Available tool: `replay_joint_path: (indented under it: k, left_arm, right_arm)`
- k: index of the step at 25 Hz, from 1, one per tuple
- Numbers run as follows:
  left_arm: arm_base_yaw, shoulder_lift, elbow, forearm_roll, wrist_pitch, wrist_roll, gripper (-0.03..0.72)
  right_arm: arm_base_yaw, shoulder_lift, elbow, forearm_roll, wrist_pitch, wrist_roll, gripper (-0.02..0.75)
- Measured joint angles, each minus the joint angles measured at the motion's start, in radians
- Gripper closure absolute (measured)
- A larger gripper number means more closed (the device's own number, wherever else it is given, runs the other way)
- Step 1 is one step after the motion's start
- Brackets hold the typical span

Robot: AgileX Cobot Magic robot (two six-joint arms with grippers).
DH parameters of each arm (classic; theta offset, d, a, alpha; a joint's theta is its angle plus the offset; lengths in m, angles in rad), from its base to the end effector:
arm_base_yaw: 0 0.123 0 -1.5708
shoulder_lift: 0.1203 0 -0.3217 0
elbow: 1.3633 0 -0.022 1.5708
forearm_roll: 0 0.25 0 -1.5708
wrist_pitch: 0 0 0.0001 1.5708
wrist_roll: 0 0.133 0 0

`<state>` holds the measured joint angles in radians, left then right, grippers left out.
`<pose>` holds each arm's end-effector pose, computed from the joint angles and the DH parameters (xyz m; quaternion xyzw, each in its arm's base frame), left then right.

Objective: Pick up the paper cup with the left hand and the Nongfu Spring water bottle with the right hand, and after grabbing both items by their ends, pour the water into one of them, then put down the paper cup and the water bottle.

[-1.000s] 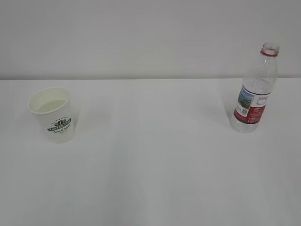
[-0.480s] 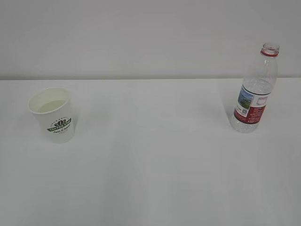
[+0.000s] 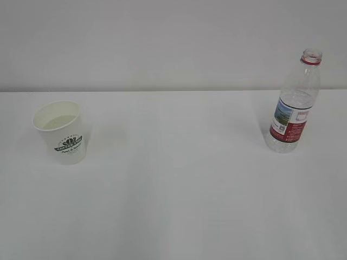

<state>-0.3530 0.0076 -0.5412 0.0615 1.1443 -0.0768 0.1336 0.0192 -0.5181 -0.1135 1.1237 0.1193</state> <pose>-0.0101 0.0117 0.2610 0.1162 0.8578 -0.0767 0.4948 -0.0068 -0.0146 0.2568 -0.0023 0.8681 0.0061 0.4963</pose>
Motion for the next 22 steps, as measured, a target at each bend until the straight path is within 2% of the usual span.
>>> replay_joint_path:
  k: [22]
  left_arm:
    - [0.000,0.000,0.000,-0.032,-0.055,0.000,0.307]
  right_arm:
    - [0.000,0.000,0.016,0.000,0.018,0.000,0.170]
